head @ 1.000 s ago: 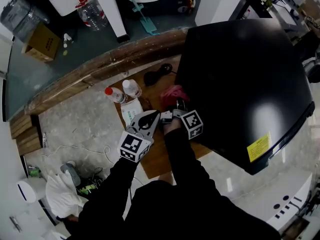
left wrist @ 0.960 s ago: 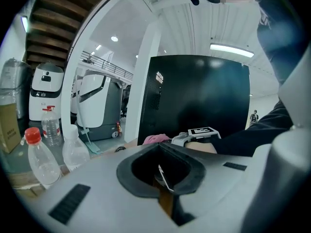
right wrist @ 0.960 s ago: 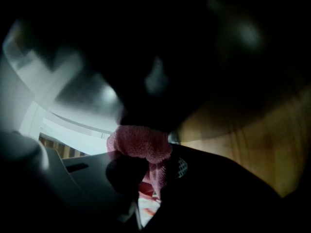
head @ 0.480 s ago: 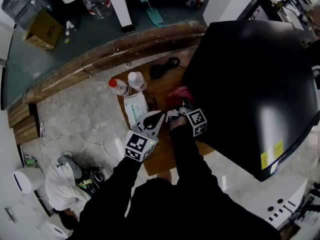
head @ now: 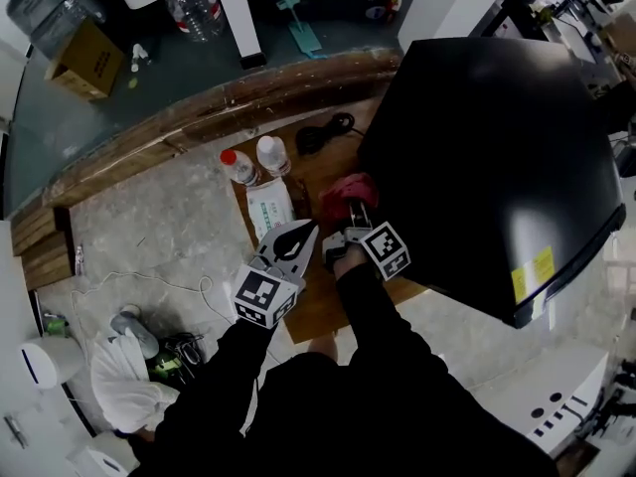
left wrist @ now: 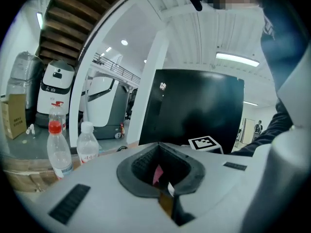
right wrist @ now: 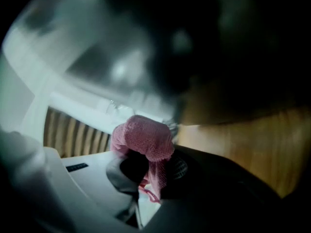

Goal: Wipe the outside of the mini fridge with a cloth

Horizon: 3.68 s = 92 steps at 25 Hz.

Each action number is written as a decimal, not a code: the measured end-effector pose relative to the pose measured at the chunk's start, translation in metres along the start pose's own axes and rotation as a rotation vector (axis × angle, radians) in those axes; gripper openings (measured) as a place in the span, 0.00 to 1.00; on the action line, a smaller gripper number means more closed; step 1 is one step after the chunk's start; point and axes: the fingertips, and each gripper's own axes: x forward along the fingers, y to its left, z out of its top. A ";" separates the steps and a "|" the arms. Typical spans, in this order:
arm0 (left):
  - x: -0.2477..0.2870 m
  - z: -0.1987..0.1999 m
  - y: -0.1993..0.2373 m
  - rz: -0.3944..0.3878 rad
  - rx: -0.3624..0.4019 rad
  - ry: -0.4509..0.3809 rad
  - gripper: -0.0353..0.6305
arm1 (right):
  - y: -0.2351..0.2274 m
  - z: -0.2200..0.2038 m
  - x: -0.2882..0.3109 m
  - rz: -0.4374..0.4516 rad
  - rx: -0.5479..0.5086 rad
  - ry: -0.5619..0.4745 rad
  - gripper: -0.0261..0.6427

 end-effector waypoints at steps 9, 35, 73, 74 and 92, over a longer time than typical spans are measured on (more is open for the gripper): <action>-0.065 0.116 -0.078 -0.078 0.110 -0.150 0.06 | 0.174 0.033 -0.141 0.292 -0.116 -0.011 0.11; -0.048 0.133 -0.170 -0.191 0.188 -0.126 0.06 | 0.133 0.114 -0.210 0.207 0.130 -0.199 0.11; 0.025 -0.106 -0.114 -0.158 -0.066 0.200 0.06 | -0.166 0.028 -0.132 -0.311 -0.045 -0.018 0.11; 0.023 -0.106 -0.113 -0.157 -0.072 0.196 0.06 | -0.163 0.026 -0.134 -0.313 -0.081 0.010 0.11; -0.021 -0.074 -0.169 -0.212 -0.097 0.125 0.06 | -0.013 0.063 -0.306 0.015 -0.378 0.292 0.11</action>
